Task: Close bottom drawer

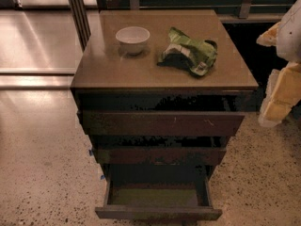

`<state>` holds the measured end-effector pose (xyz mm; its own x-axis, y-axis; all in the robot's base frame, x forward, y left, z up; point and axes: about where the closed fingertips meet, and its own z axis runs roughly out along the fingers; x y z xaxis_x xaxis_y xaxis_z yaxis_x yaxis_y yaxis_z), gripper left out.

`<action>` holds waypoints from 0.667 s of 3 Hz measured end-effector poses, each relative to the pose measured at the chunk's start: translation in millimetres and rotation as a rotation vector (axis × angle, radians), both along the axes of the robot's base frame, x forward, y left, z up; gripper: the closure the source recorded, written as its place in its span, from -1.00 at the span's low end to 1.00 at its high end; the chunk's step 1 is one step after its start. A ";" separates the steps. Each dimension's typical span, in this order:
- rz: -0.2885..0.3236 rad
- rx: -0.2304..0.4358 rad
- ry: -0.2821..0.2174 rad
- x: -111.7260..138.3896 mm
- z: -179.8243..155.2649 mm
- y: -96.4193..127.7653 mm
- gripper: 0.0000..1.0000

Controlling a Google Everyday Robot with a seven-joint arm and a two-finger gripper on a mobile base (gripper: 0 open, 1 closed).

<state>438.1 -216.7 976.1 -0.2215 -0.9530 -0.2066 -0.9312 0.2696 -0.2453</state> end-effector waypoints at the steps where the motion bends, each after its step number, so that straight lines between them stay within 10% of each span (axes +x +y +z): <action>1: -0.001 0.003 -0.011 -0.7 0.5 0.0 -1.00; 2: 0.013 0.051 -0.023 -12.3 -16.0 1.2 -1.00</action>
Offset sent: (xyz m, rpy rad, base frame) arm -0.0391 -0.0115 -0.1038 0.2598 -0.0231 -0.0383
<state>425.9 -215.5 960.1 -0.2039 -0.9439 -0.2598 -0.9288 0.2704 -0.2533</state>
